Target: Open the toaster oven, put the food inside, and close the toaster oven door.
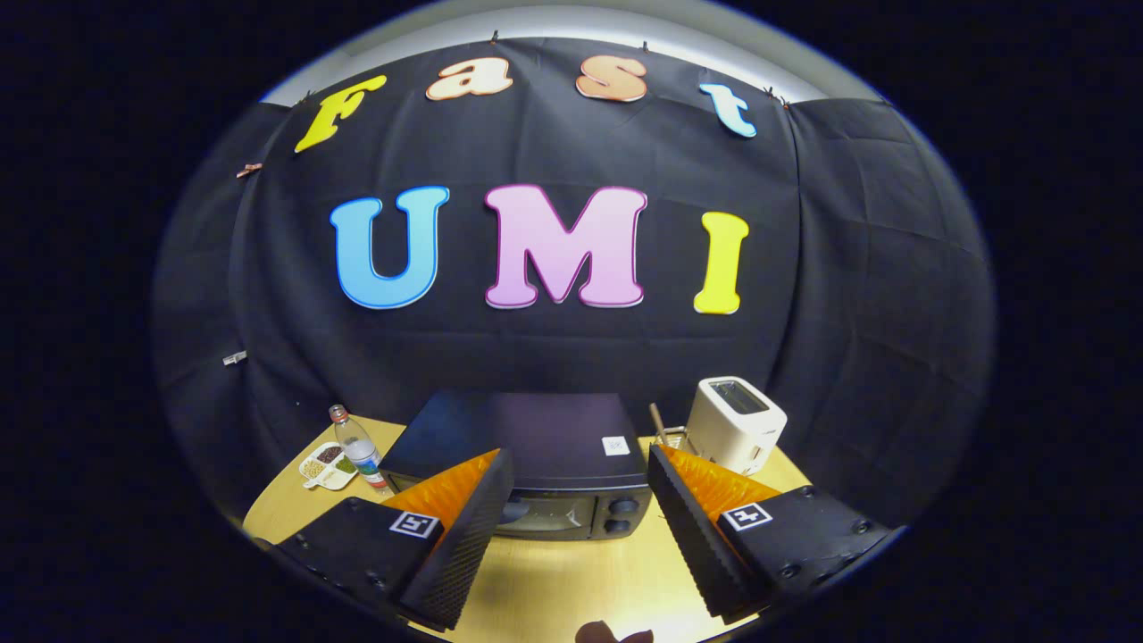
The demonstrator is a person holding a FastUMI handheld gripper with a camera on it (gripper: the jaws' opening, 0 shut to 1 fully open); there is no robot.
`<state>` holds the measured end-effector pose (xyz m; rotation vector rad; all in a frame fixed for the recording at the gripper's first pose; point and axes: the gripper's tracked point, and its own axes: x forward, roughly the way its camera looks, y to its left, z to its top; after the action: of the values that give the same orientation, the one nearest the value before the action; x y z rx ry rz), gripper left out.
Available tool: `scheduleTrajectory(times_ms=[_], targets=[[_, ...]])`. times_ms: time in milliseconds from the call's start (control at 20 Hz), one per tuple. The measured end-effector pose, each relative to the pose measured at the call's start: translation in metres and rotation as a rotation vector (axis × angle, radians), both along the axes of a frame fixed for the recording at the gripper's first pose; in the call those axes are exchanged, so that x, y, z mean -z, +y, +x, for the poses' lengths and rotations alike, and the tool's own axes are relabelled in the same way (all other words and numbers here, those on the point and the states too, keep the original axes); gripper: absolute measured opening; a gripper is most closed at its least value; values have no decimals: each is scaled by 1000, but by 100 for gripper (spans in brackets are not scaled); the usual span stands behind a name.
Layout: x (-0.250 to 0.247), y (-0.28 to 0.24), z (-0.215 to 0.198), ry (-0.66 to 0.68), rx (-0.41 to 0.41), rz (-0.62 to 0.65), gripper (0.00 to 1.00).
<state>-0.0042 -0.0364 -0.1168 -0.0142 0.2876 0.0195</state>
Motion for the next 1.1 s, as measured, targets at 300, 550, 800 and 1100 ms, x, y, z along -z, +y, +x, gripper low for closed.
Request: scheduleTrajectory(times_ms=[300,550,800,1100], targets=[[-68,-52,-12,-116,-9,-5,99],[-100,-73,-18,-166,0,57,99],[-122,-84,-24,-221,-6,34,99],[-139,-90,-25,-286,-10,-21,99]])
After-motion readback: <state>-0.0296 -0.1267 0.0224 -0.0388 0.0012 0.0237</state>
